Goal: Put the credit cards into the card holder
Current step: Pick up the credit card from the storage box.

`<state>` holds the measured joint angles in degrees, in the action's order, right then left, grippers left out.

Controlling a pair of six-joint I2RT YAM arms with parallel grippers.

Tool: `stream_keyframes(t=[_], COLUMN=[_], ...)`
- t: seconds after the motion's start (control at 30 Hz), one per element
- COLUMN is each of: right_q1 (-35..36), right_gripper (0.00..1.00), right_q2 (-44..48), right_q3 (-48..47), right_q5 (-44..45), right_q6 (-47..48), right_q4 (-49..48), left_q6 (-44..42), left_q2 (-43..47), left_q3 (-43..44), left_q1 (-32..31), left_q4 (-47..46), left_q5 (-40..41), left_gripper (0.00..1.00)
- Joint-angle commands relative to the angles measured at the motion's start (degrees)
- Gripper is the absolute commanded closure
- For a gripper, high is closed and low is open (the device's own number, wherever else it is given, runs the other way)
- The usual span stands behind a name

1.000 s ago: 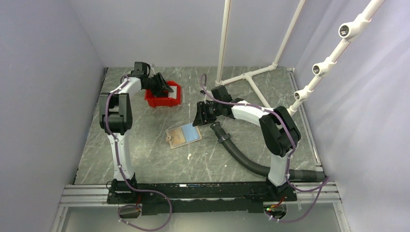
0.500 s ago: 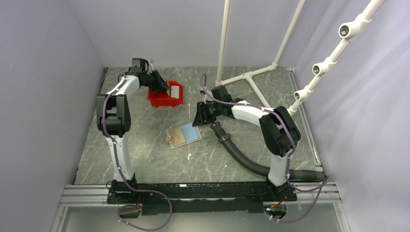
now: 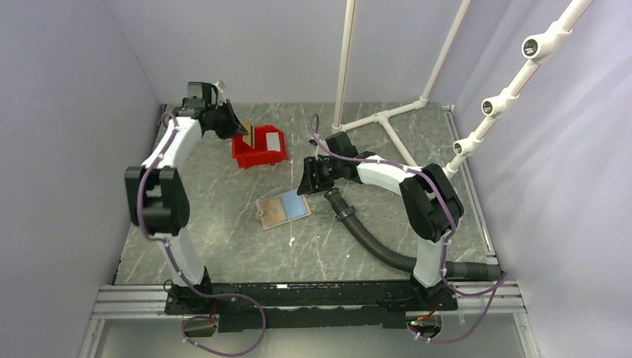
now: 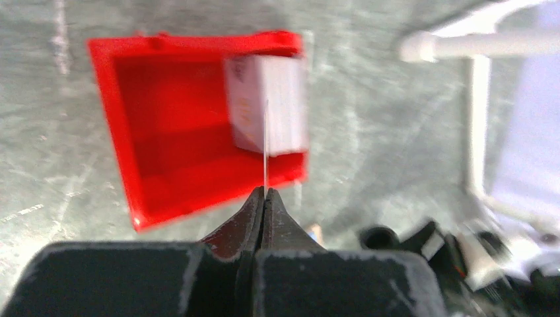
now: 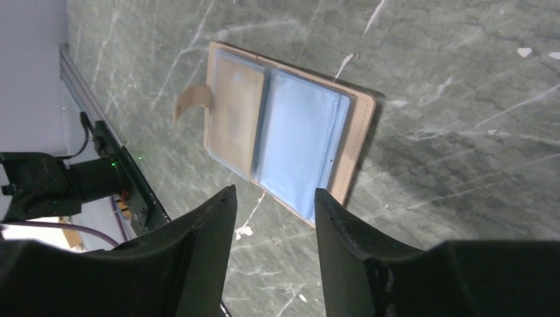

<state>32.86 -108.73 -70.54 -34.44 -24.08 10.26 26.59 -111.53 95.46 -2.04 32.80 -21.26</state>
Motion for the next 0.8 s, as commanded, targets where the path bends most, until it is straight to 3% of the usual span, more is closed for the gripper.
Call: stream_keyframes(t=[0.0,0.13,0.33,0.43,0.6,0.77], right_q1=[-0.1,-0.3,-1.1,-1.4,-1.4,-1.4], right_gripper=[0.49,0.42,0.36,0.36,0.39,0.53], right_q2=[4.1,7.2,9.2,9.7,9.5,7.9], right_q3=[-0.6,4.4,11.4,14.9,16.1,15.9], right_q5=[-1.7,-6.1,-7.3,-6.1,-4.6,-5.1], right_q6=[-3.8,-16.8,-37.4,-43.9,-45.6,-48.5], right_q4=[-4.7,-21.1,-46.2,-55.1,-56.2,-59.6], left_q6=[3.8,20.0,33.7,37.2,42.1,45.9], left_q2=[14.3,22.1,31.8,34.3,34.8,33.2], left_q3=[-9.7,-27.8,-47.5,-52.7,-56.8,-59.7], left_q1=[-0.2,-1.0,-6.2,-7.4,-7.7,-7.9], left_q4=[-10.4,-34.9,-60.2,-65.9,-72.9,-79.0], left_q5=[-13.5,-25.2,-20.1,-16.6,-16.2,-16.4], left_gripper=[1.00,1.00,1.00,1.00,1.00,1.00])
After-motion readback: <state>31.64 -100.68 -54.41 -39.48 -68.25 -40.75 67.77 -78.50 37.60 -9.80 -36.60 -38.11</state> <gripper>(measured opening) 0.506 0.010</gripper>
